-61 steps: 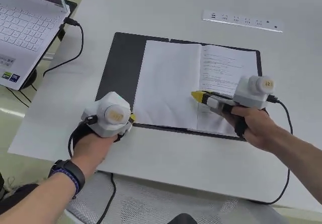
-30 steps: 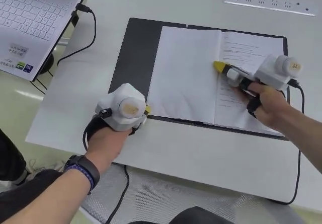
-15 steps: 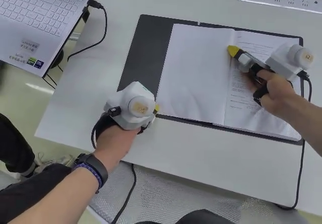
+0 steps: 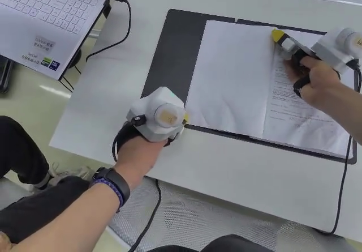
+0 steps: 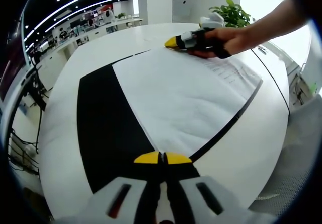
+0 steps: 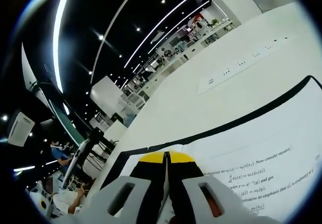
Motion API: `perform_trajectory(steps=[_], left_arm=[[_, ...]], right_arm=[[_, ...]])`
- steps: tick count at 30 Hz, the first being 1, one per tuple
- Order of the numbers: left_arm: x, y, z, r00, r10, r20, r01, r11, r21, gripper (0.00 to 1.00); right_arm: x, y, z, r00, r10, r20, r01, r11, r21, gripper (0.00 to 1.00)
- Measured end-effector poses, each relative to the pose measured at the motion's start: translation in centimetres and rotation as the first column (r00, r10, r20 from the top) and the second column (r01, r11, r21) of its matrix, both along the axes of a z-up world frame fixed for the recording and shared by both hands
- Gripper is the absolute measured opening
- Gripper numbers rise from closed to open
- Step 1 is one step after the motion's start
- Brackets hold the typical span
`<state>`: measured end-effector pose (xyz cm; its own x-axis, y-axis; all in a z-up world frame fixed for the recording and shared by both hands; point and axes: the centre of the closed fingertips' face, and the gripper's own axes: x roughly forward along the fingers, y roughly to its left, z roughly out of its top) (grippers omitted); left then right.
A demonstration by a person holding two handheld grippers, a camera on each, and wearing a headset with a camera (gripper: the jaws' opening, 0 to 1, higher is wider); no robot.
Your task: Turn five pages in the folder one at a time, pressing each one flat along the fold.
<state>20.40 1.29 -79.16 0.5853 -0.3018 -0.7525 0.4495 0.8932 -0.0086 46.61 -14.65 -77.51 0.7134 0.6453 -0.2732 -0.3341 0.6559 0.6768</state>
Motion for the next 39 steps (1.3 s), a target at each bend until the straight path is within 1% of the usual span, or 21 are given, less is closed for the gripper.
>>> perform_trajectory(steps=[4, 6, 8, 9, 12, 14, 16, 17, 18, 20, 24, 26, 29, 30, 31, 39], left_arm=[[0.0, 0.0, 0.0, 1.000, -0.009, 0.000, 0.009, 1.000, 0.004, 0.00], [0.0, 0.0, 0.0, 1.000, -0.010, -0.002, 0.010, 1.000, 0.003, 0.00], [0.0, 0.0, 0.0, 1.000, -0.012, -0.002, 0.012, 1.000, 0.005, 0.00], [0.1, 0.0, 0.0, 1.000, -0.010, -0.002, 0.010, 1.000, 0.005, 0.00], [0.1, -0.1, 0.0, 1.000, -0.008, -0.002, 0.008, 1.000, 0.007, 0.00], [0.1, -0.1, 0.0, 1.000, -0.006, -0.002, 0.006, 1.000, 0.007, 0.00], [0.1, -0.1, 0.0, 1.000, -0.003, -0.001, 0.003, 1.000, 0.005, 0.00], [0.1, 0.0, 0.0, 1.000, -0.001, -0.001, 0.001, 1.000, 0.001, 0.00], [0.1, 0.0, 0.0, 1.000, 0.011, -0.001, -0.011, 1.000, -0.013, 0.00], [0.1, 0.0, 0.0, 1.000, 0.012, -0.001, -0.012, 1.000, -0.019, 0.00], [0.1, -0.1, 0.0, 1.000, 0.003, -0.002, -0.003, 1.000, -0.008, 0.00], [0.1, -0.1, 0.0, 1.000, 0.005, 0.000, -0.005, 1.000, -0.011, 0.00], [0.1, -0.1, 0.1, 1.000, 0.007, 0.003, -0.007, 1.000, -0.011, 0.00], [0.1, -0.1, 0.1, 1.000, 0.007, 0.003, -0.007, 1.000, -0.010, 0.00], [0.1, 0.0, 0.1, 1.000, 0.006, 0.004, -0.006, 1.000, -0.009, 0.00], [0.2, 0.0, 0.1, 1.000, 0.006, 0.008, -0.005, 1.000, -0.010, 0.00]], right_arm=[[0.9, -0.1, -0.2, 1.000, -0.018, -0.012, 0.018, 1.000, 0.008, 0.00], [0.9, 0.0, -0.1, 1.000, -0.021, -0.011, 0.021, 1.000, -0.002, 0.00], [0.6, 0.2, 0.1, 1.000, -0.016, -0.002, 0.016, 1.000, -0.009, 0.00], [0.5, 0.3, 0.3, 1.000, -0.006, 0.018, 0.007, 1.000, -0.027, 0.00], [-0.1, 0.6, 0.7, 1.000, 0.003, 0.012, -0.003, 0.999, -0.038, 0.00], [-0.3, 0.5, 0.4, 1.000, 0.025, 0.014, -0.024, 0.998, -0.049, 0.00], [-0.8, 0.7, 0.3, 0.999, 0.052, 0.014, -0.052, 0.997, -0.052, 0.00], [-1.5, 0.8, 0.7, 0.998, 0.065, 0.019, -0.063, 0.997, -0.053, 0.00], [-1.9, 0.9, 0.8, 0.997, 0.072, 0.019, -0.071, 0.996, -0.054, 0.00], [-2.8, 1.0, 1.2, 0.996, 0.084, 0.017, -0.083, 0.995, -0.054, 0.00], [-3.2, 1.1, 0.9, 0.994, 0.106, 0.016, -0.105, 0.993, -0.056, 0.00], [-3.4, 1.0, 0.6, 0.993, 0.114, 0.015, -0.113, 0.992, -0.053, 0.00], [-4.6, 1.2, 0.9, 0.991, 0.135, 0.016, -0.134, 0.989, -0.058, 0.00], [-5.2, 1.4, 0.9, 0.987, 0.161, 0.027, -0.159, 0.984, -0.080, 0.00], [-5.6, 1.5, 1.0, 0.985, 0.170, 0.034, -0.166, 0.982, -0.086, 0.00], [-8.9, 1.6, 1.4, 0.972, 0.231, 0.046, -0.228, 0.971, -0.067, 0.00]])
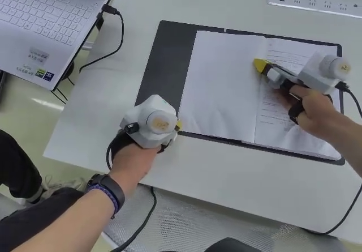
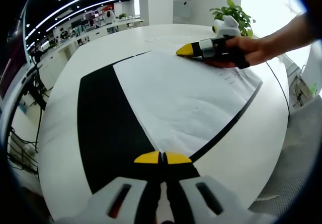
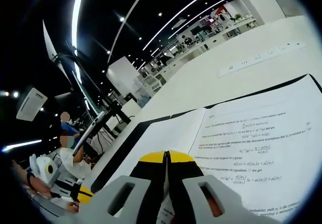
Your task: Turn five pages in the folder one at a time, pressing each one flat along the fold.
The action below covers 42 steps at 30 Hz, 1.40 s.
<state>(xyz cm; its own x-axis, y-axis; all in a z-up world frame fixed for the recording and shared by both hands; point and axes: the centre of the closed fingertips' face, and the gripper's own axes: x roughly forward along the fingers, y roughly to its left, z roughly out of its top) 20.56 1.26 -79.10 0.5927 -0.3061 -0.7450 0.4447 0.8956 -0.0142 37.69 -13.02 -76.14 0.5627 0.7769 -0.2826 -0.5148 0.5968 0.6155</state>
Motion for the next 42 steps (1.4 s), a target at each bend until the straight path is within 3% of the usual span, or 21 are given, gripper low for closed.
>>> perform_trajectory(steps=[3, 12, 15, 27, 42], left_arm=[[0.0, 0.0, 0.0, 1.000, -0.002, -0.001, 0.002, 1.000, 0.000, 0.00], [-0.1, 0.0, 0.0, 1.000, 0.000, -0.001, 0.000, 1.000, -0.001, 0.00], [-0.1, 0.0, 0.0, 1.000, -0.001, -0.001, 0.001, 1.000, -0.002, 0.00], [-0.1, 0.0, -0.1, 1.000, 0.001, -0.002, -0.001, 1.000, -0.007, 0.00], [-0.1, -0.1, 0.0, 1.000, -0.009, 0.004, 0.009, 1.000, -0.003, 0.00]], right_arm=[[0.0, -0.3, -0.3, 1.000, 0.020, 0.003, -0.020, 1.000, 0.003, 0.00], [-4.5, -0.6, 0.2, 0.998, 0.057, -0.007, -0.057, 0.998, 0.028, 0.00], [-6.1, -0.3, 0.3, 0.996, 0.093, 0.002, -0.093, 0.996, 0.007, 0.00], [-8.7, -0.4, 0.3, 0.992, 0.123, -0.008, -0.122, 0.992, 0.007, 0.00], [-13.9, -0.6, -0.1, 0.984, 0.177, -0.026, -0.177, 0.984, -0.009, 0.00]])
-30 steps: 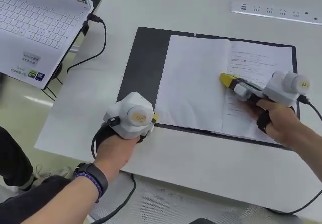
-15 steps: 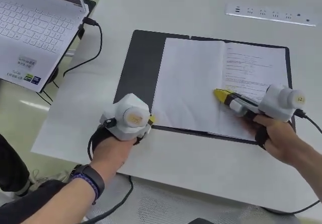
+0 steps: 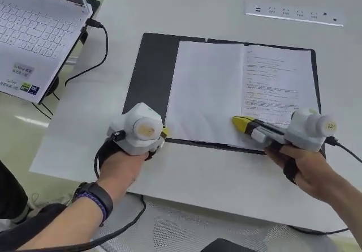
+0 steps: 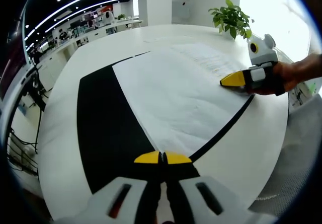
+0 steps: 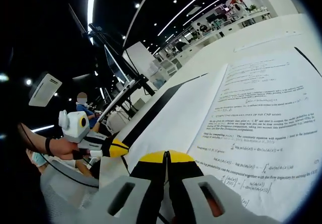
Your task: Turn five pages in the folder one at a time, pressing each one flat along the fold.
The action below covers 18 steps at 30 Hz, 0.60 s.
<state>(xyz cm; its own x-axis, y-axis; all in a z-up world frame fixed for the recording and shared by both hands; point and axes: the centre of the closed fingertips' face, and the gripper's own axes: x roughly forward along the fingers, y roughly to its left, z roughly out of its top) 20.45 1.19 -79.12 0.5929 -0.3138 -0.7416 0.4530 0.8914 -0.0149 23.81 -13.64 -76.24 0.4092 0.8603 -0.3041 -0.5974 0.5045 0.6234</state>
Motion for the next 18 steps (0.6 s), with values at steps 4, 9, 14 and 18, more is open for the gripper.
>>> perform_trajectory(steps=[4, 9, 14, 18], left_arm=[[0.0, 0.0, 0.0, 1.000, -0.002, 0.004, 0.002, 1.000, 0.000, 0.00], [0.0, 0.0, 0.0, 1.000, -0.005, 0.006, 0.005, 1.000, 0.001, 0.00], [-0.1, 0.1, 0.0, 1.000, -0.003, 0.011, 0.003, 1.000, -0.002, 0.00], [-0.2, 0.1, 0.1, 1.000, -0.004, 0.017, 0.004, 1.000, -0.004, 0.00]], right_arm=[[-1.3, 0.0, -0.1, 1.000, 0.022, 0.001, -0.022, 1.000, -0.012, 0.00], [-2.6, -0.1, -0.2, 0.999, 0.037, -0.007, -0.037, 0.999, -0.020, 0.00], [-3.3, -0.2, -0.3, 0.999, 0.050, -0.005, -0.050, 0.998, -0.036, 0.00], [-3.5, -0.5, -0.6, 0.999, 0.050, -0.011, -0.050, 0.998, -0.039, 0.00]])
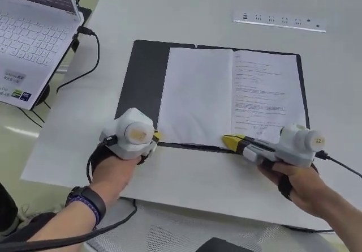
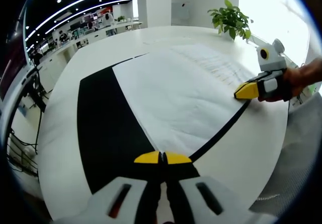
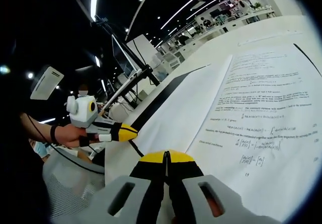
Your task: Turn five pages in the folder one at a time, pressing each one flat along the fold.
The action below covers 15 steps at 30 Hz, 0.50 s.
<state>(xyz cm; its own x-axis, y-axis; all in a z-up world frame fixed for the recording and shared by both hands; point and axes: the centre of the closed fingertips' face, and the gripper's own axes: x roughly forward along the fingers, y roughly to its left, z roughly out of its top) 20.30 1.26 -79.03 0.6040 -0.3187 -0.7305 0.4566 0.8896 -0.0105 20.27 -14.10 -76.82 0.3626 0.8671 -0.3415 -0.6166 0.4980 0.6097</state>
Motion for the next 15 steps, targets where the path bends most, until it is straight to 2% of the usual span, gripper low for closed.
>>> perform_trajectory(steps=[8, 15], left_arm=[[-0.05, -0.03, -0.01, 1.000, -0.001, 0.004, 0.001, 1.000, -0.003, 0.00], [0.05, 0.00, -0.06, 1.000, -0.008, -0.005, 0.008, 1.000, -0.012, 0.00]], right_arm=[[-0.03, -0.35, -0.49, 1.000, 0.008, 0.000, -0.008, 1.000, -0.016, 0.00], [0.08, -0.51, -0.89, 1.000, 0.000, -0.006, 0.000, 0.999, -0.033, 0.00]])
